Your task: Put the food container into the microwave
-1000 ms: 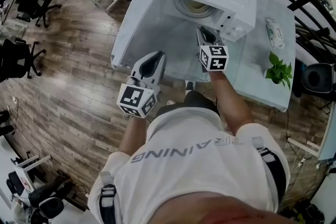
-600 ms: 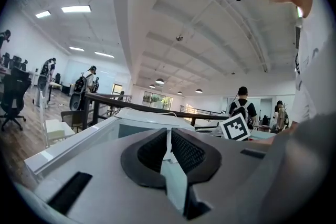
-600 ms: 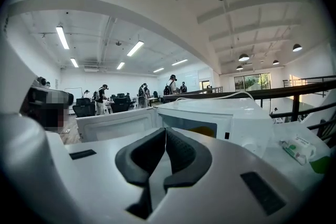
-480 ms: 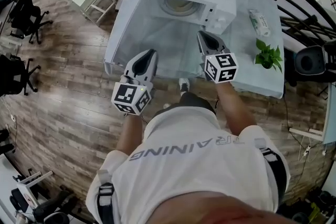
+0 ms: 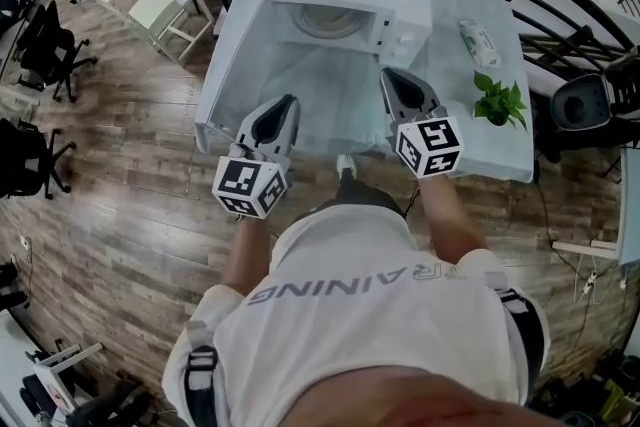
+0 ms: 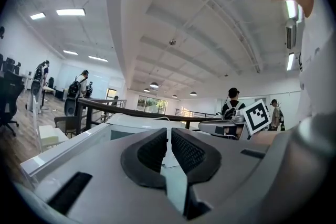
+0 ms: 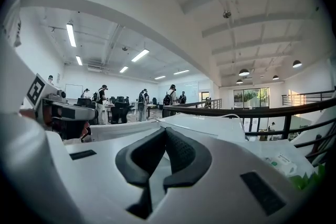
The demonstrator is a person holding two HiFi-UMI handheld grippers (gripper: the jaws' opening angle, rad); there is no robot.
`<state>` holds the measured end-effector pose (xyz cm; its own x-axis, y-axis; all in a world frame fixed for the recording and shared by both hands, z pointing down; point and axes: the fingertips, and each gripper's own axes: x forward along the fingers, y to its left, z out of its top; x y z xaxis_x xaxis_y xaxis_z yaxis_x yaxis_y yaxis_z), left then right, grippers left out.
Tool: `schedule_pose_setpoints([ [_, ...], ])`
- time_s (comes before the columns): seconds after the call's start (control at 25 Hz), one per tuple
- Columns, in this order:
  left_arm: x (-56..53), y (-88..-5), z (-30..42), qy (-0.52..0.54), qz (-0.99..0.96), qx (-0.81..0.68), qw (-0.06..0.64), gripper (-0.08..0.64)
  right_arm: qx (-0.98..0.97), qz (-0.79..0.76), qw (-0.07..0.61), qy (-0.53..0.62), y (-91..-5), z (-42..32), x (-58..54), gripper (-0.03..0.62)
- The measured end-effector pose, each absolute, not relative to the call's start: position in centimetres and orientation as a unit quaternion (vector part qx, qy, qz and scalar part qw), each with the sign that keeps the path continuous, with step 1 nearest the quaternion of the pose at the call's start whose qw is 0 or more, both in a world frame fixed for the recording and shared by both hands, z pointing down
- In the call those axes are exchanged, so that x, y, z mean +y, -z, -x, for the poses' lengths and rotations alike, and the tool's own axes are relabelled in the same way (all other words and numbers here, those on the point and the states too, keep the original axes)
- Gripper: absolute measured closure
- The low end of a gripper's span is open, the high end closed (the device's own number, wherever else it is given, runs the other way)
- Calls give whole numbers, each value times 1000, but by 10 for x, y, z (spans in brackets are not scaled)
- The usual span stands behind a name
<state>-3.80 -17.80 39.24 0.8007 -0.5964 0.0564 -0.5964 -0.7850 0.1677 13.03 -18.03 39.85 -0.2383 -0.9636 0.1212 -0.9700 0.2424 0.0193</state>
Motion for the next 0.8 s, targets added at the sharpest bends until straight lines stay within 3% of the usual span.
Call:
schedule_pose_setpoints([
  [0.8, -178, -394, 31, 7, -948, -302, 101, 509, -794, -605, 45, -38, -396, -127, -178, 569],
])
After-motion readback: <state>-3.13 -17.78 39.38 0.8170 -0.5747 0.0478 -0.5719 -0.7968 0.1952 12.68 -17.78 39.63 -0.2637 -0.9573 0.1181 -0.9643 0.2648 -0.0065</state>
